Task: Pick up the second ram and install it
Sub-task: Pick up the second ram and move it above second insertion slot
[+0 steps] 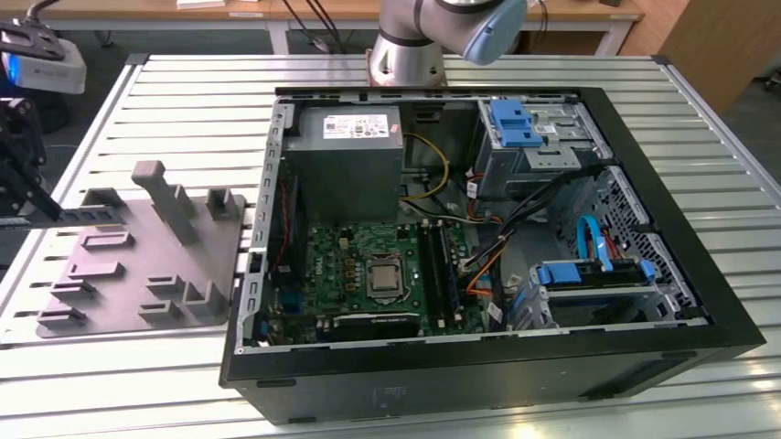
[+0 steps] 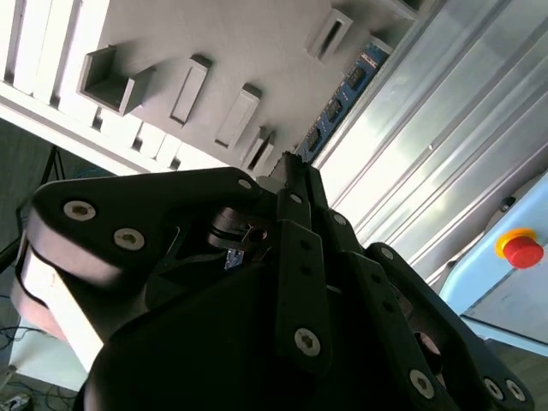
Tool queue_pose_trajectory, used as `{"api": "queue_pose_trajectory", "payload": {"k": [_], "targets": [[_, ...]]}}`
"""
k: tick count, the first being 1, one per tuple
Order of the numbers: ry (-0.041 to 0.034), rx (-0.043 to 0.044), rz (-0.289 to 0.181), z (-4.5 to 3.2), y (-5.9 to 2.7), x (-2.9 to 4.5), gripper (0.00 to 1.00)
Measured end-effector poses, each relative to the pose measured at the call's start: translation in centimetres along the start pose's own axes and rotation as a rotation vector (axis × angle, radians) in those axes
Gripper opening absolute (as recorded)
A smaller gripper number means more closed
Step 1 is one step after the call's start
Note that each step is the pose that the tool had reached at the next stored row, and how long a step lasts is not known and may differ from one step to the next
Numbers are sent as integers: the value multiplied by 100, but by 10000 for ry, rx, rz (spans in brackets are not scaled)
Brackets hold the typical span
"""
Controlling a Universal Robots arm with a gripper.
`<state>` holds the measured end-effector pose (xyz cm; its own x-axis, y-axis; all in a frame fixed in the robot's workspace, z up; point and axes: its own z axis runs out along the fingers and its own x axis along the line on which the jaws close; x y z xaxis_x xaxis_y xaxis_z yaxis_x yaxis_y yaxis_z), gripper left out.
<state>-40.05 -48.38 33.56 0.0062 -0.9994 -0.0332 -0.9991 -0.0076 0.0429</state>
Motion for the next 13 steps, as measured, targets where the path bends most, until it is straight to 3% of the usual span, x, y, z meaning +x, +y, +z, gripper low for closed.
{"api": "queue_pose_trajectory", "payload": {"k": [9, 13], "targets": [[-16, 0, -1, -303, 13, -10, 14], [-19, 2, -1, -346, 15, -11, 14]]}}
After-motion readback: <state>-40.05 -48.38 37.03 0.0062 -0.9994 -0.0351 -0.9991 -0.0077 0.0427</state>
